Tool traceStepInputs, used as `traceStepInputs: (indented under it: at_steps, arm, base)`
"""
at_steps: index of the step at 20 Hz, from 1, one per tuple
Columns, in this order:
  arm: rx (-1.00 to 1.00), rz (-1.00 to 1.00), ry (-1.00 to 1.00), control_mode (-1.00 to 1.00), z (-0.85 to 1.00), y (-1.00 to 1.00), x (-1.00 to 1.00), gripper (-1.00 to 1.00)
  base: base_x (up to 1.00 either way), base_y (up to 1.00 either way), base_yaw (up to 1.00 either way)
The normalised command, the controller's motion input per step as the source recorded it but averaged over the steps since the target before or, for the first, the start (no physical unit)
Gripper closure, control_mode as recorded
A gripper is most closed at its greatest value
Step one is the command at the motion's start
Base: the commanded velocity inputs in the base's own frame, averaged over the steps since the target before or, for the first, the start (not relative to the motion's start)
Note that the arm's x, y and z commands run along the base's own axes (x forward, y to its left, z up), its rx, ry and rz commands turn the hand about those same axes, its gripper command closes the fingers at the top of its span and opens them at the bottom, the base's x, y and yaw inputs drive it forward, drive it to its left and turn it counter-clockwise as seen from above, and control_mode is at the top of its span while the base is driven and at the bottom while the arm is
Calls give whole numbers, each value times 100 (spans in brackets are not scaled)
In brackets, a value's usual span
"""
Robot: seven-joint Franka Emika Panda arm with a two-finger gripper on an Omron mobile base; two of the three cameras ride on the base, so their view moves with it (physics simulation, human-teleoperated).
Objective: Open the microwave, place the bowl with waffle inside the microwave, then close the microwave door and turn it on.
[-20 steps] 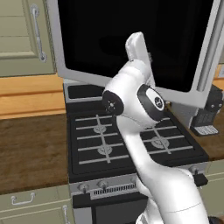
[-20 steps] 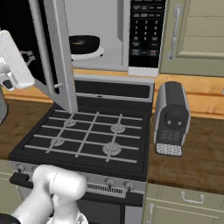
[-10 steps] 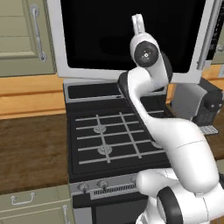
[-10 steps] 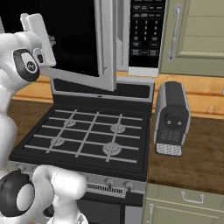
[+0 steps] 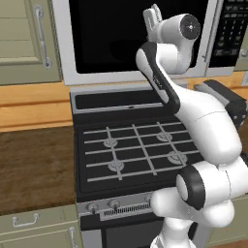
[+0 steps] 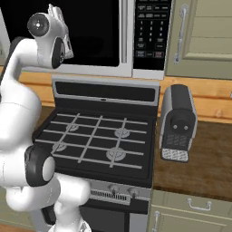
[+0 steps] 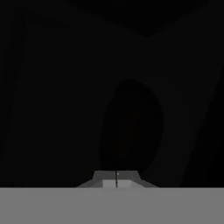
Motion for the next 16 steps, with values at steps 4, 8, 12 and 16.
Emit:
traceStepInputs:
  at_steps: [4,8,12,16]
  arm:
    - [0,23,-4,-100,-63,0,100,100]
    - [0,21,-4,-100,-78,0,95,100]
    - [0,5,-12,-100,-55,0,10,100]
    - [0,-2,-20,-100,-4,-18,-53,100]
  base:
    - [0,0,0]
    - [0,0,0]
    - [0,0,0]
    - [0,0,0]
